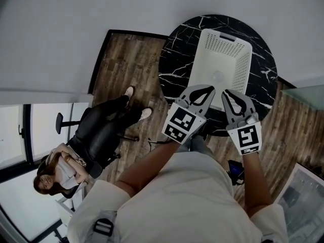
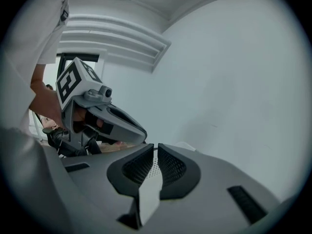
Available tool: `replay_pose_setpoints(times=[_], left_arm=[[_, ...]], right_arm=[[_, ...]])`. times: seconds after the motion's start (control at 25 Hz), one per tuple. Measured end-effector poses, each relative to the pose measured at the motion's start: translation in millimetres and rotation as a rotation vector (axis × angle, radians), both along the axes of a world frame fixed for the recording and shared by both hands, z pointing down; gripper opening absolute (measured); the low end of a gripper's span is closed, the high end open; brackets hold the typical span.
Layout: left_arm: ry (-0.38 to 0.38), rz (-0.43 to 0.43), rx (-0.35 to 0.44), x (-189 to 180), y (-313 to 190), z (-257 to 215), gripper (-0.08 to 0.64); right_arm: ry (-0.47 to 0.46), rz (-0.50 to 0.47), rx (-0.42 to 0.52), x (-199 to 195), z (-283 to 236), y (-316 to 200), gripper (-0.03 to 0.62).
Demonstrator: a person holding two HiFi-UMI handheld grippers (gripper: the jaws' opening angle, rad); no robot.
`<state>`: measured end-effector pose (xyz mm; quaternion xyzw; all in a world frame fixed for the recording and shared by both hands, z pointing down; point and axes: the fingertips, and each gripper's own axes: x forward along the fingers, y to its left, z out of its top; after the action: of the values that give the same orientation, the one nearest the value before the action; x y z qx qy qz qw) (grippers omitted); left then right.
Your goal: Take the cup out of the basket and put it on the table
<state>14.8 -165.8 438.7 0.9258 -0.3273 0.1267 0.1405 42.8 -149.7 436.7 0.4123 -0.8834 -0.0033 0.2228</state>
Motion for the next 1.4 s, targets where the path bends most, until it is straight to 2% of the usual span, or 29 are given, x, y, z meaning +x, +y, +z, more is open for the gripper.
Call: replay_pose_setpoints(times=[0.48, 0.84, 1.2, 1.4], left_arm=[[-0.070, -0.016, -0.105, 4.1, -35.9, 41.9, 0.005], [-0.124, -0.021, -0.163, 6.4, -55.9, 73.3, 0.005], [-0.137, -0.018, -0.179, 15.2, -65.4, 89.0, 0.005], [-0.161, -0.015, -0.206, 17.8, -66.0, 99.8, 0.005]], right_arm=[[0.185, -0.118, -0.133, -3.4, 68.1, -33.2, 0.011], [0.347, -0.217, -0.237, -8.3, 120.4, -49.5, 0.041], [0.465, -0.268, -0.325, -7.5, 165.5, -64.5, 0.043], [0.562, -0.281, -0.378, -0.5, 188.2, -67.7, 0.046]])
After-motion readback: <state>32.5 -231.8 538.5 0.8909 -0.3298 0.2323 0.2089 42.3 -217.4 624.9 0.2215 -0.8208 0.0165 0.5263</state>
